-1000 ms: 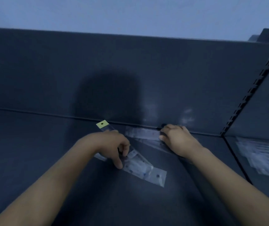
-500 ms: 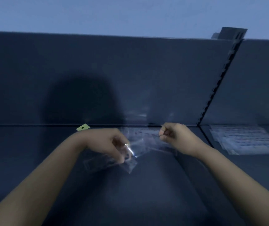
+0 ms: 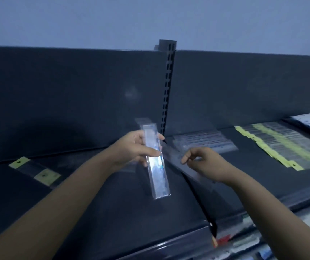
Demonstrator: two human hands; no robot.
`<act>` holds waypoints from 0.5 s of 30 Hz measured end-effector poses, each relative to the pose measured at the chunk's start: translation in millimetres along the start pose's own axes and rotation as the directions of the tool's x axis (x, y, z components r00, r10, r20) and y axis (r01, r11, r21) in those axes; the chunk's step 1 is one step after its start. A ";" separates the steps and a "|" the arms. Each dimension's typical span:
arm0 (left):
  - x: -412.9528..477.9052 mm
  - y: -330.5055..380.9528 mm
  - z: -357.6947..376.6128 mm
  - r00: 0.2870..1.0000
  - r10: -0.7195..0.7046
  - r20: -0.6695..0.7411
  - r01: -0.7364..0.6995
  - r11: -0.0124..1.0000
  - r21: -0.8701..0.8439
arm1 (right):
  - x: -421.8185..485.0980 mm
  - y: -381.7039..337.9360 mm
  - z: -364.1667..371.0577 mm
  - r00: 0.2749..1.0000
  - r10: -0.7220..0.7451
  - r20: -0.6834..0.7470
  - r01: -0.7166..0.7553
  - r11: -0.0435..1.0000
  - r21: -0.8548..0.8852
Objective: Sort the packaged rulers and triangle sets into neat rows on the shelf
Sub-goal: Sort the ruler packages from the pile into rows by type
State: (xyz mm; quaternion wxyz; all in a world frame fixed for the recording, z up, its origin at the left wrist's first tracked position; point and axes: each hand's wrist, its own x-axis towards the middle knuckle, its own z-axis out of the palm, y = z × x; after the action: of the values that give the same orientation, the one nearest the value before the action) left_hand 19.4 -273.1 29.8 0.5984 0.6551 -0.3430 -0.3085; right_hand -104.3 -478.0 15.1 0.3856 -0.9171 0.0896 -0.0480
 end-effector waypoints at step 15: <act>83.4 -12.5 144.1 0.838 -0.036 -0.545 -0.063 0.985 -0.163 | -6.2 125.7 -130.7 0.945 0.012 0.326 -0.098 0.964 0.248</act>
State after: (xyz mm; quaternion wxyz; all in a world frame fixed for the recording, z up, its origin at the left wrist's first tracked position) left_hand -49.1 -423.3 4.4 0.7283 0.6585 -0.1347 -0.1335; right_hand -146.9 -654.3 16.3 0.5134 -0.8510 0.0441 0.1015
